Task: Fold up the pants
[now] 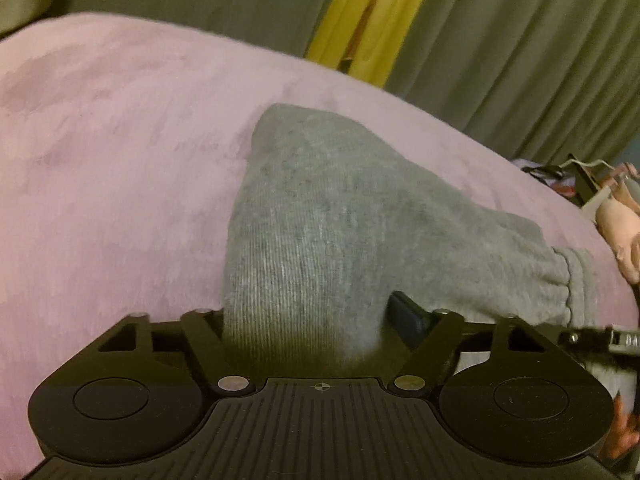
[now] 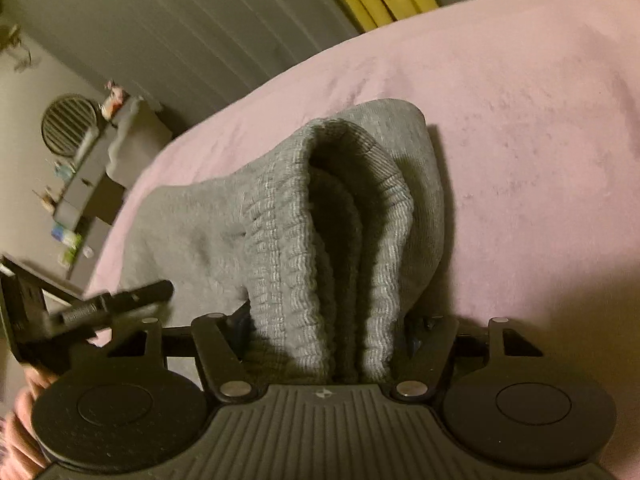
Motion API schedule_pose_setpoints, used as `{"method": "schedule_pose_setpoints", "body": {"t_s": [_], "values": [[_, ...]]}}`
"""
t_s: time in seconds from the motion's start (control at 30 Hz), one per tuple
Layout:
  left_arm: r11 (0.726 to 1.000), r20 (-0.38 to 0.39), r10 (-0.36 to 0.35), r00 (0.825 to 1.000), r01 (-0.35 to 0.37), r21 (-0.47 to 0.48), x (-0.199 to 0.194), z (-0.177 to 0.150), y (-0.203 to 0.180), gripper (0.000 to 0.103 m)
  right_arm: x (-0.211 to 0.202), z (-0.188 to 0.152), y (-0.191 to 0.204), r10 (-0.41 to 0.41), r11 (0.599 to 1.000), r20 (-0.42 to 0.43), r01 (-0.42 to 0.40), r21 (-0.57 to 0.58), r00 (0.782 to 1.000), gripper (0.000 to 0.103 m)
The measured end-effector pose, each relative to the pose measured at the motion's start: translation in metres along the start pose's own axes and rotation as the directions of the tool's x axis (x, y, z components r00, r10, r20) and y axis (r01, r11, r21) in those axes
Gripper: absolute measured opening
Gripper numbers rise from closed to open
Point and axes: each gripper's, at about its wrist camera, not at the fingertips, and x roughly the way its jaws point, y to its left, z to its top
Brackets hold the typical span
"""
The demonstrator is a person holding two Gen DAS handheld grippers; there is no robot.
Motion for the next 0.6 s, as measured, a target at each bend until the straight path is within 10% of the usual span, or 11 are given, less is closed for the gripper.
{"method": "schedule_pose_setpoints", "body": {"t_s": [0.27, 0.43, 0.6], "values": [[1.0, 0.007, -0.008, 1.0, 0.008, -0.009, 0.005, -0.001, 0.002, 0.079, 0.018, 0.009, 0.007, 0.024, 0.999, -0.027, -0.023, 0.043, 0.999, 0.093], [1.0, 0.051, -0.008, 0.999, 0.009, -0.015, -0.003, -0.003, -0.001, 0.057, 0.009, -0.001, 0.019, -0.074, 0.997, 0.036, 0.074, 0.004, 0.997, 0.063], [0.999, 0.088, -0.013, 0.996, 0.017, -0.046, -0.02, 0.005, -0.002, 0.035, -0.008, 0.004, 0.041, -0.02, 1.0, 0.099, 0.022, -0.02, 0.995, 0.057]]}}
